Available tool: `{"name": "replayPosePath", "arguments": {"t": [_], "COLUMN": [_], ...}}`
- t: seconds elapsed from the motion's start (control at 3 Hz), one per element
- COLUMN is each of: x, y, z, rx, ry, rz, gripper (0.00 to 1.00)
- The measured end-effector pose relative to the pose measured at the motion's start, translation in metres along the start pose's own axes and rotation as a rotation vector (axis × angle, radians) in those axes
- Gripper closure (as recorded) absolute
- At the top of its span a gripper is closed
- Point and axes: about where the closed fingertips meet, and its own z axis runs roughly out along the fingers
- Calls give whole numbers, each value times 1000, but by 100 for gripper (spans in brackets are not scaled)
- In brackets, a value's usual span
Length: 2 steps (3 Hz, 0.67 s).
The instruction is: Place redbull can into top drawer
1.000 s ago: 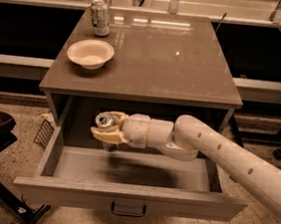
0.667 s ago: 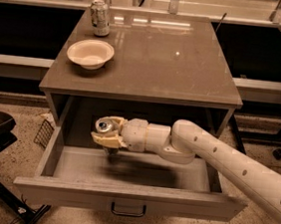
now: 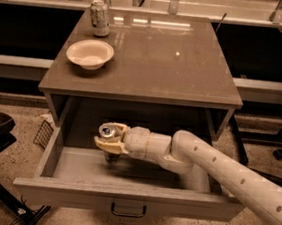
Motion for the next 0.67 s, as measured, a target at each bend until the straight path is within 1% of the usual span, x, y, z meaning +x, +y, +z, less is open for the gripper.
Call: {"name": "replayPosePath", "arguments": {"t": [0.33,0.67], "x": [-6,-6], "y": [0,0], "z": [0,0], "rx": [0,0], "ry": [0,0], "rz": [0,0], "gripper": [86,62]}}
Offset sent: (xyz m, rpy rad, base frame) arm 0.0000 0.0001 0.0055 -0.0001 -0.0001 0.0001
